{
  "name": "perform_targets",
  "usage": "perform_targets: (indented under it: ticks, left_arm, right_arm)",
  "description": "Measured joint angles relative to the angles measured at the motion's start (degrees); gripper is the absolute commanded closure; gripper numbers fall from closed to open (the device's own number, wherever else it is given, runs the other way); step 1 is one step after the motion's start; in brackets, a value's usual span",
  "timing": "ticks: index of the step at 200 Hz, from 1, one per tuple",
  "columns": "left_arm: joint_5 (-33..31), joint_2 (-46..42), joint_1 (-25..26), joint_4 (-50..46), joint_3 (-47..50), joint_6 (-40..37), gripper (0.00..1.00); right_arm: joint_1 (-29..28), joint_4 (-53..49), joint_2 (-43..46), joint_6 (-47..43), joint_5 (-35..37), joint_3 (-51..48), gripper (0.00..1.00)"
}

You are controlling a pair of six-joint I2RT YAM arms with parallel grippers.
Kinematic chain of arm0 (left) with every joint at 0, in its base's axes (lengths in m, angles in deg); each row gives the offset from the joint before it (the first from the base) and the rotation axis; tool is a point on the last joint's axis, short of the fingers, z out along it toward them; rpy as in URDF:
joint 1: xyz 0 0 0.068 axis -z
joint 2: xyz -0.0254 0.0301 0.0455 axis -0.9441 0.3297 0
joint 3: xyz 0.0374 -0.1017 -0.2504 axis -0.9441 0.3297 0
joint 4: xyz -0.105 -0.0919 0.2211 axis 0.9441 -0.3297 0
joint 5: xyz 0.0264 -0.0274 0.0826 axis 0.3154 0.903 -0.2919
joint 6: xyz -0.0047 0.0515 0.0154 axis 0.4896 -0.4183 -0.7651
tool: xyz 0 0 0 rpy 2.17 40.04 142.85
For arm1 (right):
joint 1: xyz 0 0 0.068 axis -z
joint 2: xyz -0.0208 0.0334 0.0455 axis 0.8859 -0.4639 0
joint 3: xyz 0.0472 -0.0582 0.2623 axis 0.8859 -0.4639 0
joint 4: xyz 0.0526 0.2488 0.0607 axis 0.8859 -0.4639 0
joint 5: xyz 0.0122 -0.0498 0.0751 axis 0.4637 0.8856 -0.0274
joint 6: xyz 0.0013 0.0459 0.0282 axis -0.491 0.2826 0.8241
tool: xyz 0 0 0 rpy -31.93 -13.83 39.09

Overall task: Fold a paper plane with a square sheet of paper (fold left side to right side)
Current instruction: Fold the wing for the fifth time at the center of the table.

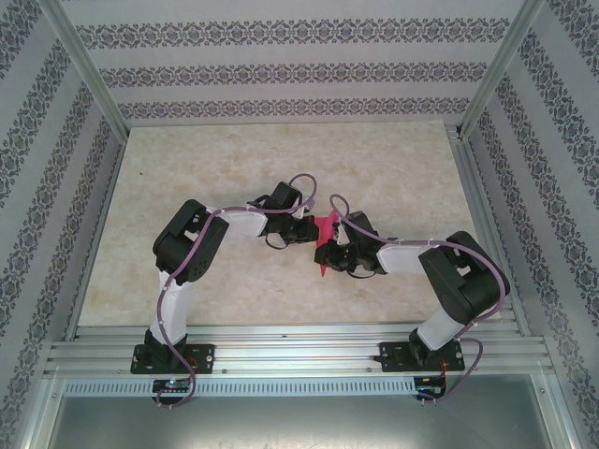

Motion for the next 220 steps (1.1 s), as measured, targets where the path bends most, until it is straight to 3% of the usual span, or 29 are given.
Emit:
perform_targets:
  ticks: [103, 220]
  left_arm:
    - [0.1, 0.2, 0.0, -0.2, -0.2, 0.0, 1.00]
    - [0.0, 0.2, 0.0, -0.2, -0.2, 0.0, 1.00]
  right_arm:
    - [-2.0, -1.7, 5.7, 0.8, 0.6, -1.7, 0.78]
    - [-2.9, -0.5, 4.1, 3.4, 0.8, -4.1, 0.78]
